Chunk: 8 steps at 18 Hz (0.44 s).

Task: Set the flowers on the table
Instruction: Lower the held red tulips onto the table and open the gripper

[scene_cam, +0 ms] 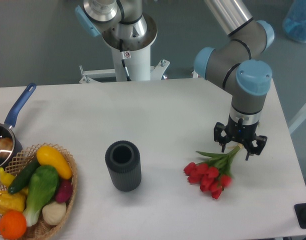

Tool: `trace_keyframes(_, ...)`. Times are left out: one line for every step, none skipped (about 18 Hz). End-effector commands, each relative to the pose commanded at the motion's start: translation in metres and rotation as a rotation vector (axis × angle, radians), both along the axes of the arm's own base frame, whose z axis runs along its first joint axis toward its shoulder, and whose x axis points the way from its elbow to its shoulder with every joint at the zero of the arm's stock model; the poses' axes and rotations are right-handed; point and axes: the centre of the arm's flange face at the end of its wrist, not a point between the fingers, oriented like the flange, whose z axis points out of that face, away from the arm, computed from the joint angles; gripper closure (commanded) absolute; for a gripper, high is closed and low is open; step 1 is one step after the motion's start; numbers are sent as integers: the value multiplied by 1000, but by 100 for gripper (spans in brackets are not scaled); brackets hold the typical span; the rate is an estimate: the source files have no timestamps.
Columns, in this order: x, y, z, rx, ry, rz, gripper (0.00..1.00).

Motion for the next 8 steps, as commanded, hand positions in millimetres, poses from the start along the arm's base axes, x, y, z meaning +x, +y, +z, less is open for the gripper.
trace_keyframes(-2, -1, 1, 8, 12, 2, 0)
trace_keyframes(-12, -13, 4, 17, 21, 22, 0)
trace_keyframes(-20, -20, 3, 34, 19, 35, 0)
trace_keyframes(-21, -21, 4, 52, 13, 34, 0)
trace_keyframes(-25, -27, 7, 72, 12, 38, 0)
trace_keyframes(-32, -37, 10, 85, 15, 39, 0)
trace_keyframes(-37, -42, 13, 91, 23, 29, 0)
trace_keyframes(-41, -47, 13, 95, 26, 21, 0)
